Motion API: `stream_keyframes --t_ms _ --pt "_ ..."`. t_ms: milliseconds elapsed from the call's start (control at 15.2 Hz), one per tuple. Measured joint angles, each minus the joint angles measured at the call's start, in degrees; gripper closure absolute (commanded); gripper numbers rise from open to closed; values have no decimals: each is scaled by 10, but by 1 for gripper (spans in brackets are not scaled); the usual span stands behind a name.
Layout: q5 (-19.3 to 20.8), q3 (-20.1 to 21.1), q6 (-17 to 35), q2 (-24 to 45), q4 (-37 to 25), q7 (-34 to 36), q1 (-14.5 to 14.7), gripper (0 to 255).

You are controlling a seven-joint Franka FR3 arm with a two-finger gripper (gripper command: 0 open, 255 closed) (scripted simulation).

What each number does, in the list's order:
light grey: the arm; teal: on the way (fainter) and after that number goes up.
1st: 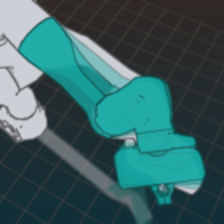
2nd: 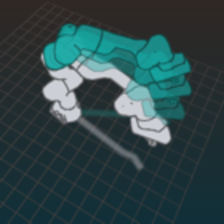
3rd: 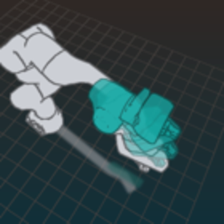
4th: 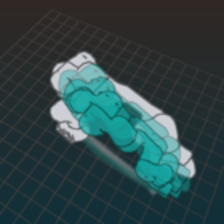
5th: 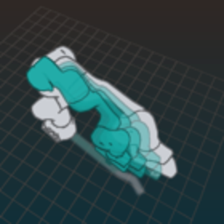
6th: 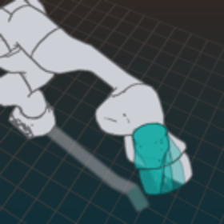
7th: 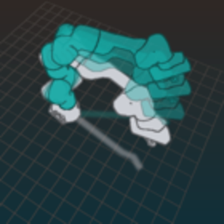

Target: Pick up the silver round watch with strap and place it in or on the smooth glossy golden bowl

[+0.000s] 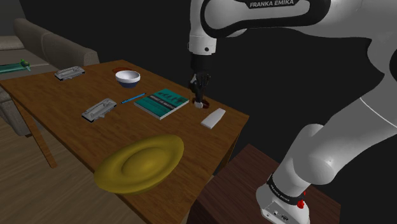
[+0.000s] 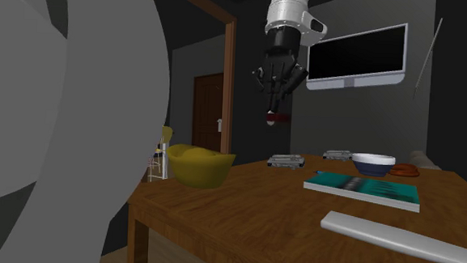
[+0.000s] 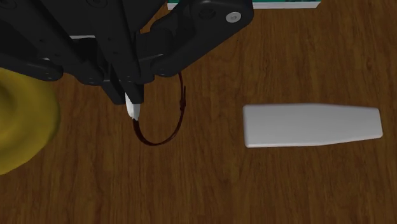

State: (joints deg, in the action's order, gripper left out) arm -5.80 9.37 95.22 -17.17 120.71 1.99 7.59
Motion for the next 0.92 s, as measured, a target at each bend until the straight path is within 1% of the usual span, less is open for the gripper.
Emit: stream_keyframes --t_ms 462,924 --pt "-21 62 -5 43 -56 96 37 255" --pt "-18 121 -11 122 -149 199 75 255"
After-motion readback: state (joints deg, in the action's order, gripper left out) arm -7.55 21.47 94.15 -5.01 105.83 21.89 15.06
